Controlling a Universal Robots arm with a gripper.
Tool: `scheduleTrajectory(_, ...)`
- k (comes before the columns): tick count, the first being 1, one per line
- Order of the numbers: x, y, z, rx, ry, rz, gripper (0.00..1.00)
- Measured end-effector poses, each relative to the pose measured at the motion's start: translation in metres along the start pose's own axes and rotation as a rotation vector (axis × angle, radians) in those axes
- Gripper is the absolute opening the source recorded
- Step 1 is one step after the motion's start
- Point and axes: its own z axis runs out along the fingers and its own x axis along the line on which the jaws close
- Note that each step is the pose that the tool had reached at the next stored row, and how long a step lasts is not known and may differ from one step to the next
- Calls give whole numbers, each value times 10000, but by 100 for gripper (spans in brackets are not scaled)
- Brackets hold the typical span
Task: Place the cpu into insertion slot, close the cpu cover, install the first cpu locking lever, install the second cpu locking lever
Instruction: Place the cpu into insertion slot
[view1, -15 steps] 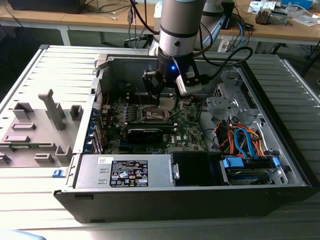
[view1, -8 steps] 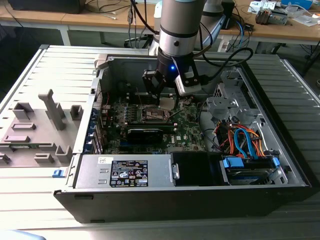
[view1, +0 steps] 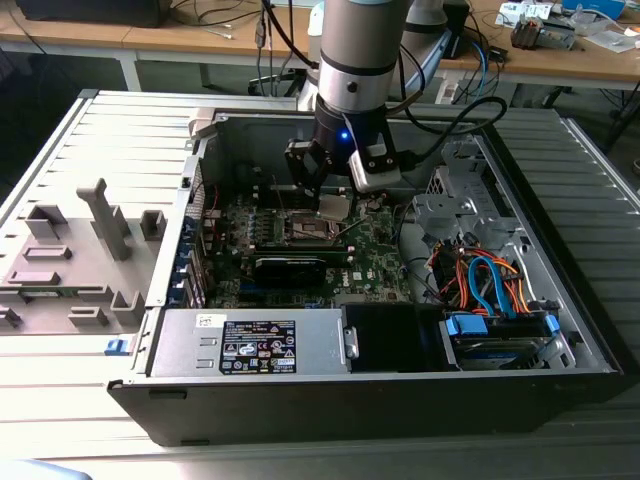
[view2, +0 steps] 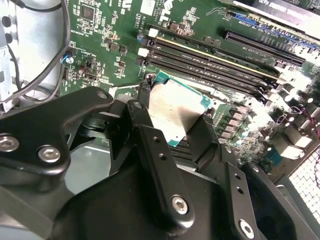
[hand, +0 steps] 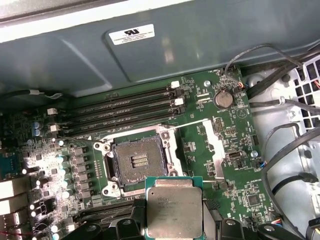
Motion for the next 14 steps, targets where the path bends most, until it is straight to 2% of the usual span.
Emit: scheduleTrajectory(14, 0, 0, 9, -6, -17, 361, 55)
